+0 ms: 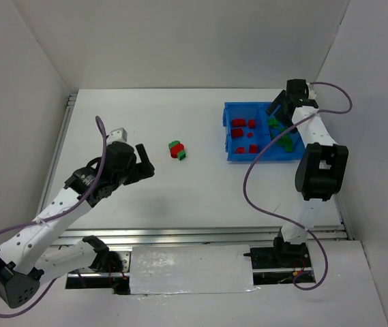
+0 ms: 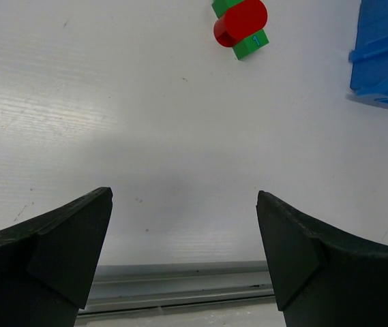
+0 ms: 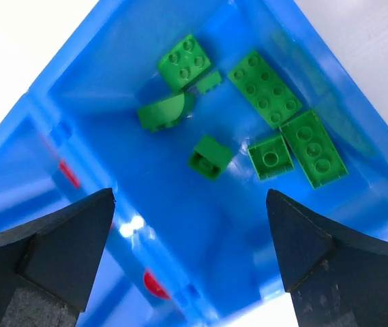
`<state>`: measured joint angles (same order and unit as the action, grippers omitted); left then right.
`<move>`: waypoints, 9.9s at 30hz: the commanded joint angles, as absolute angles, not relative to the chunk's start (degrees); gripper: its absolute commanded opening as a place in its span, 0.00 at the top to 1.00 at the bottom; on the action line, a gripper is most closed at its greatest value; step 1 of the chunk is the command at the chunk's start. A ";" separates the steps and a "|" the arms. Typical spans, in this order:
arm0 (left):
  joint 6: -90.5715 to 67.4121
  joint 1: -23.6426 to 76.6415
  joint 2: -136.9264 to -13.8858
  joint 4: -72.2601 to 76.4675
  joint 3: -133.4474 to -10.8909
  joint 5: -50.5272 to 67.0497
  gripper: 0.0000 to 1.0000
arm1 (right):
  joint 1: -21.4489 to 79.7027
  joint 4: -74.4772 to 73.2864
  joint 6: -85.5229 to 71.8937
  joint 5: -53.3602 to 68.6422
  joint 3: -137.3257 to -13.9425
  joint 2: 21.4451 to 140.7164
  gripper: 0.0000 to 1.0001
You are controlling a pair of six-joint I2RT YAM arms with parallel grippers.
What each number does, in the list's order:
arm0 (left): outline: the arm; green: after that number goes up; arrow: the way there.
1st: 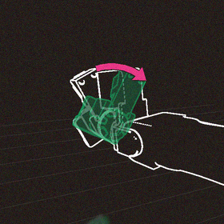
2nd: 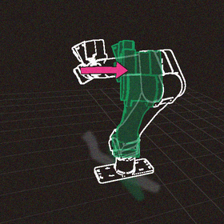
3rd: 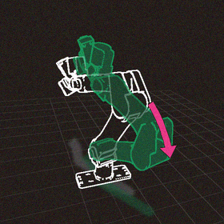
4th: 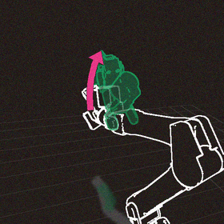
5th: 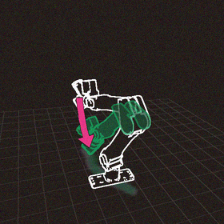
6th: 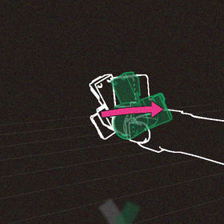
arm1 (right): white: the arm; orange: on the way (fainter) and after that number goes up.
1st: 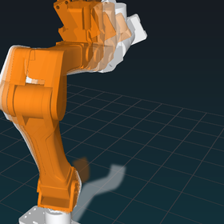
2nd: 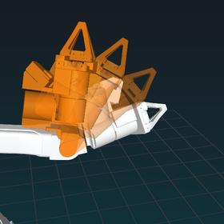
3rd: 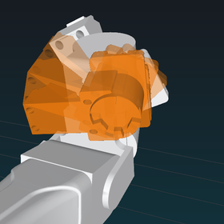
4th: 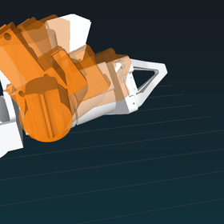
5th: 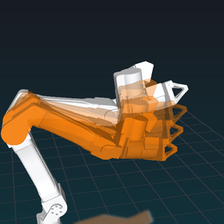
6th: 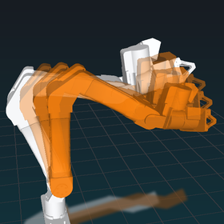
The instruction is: Sort the legos into containers by color
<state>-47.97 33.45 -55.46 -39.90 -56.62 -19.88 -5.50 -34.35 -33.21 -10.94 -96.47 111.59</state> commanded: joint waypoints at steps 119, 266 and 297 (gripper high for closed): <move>-53.17 39.20 -89.92 -20.21 -72.51 -9.49 1.00 | 41.04 48.69 -46.14 1.49 -35.59 87.62 0.53; -28.92 39.46 -51.24 -18.37 -54.23 19.33 1.00 | -7.38 -17.94 -36.83 -13.98 -80.85 95.00 0.56; -32.61 39.46 -46.93 -0.62 -50.63 41.92 1.00 | 38.84 34.54 -38.06 49.22 -37.44 53.17 0.20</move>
<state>-31.46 39.31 -48.03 -6.24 -50.87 38.92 36.73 31.22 -37.23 50.19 -37.76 51.86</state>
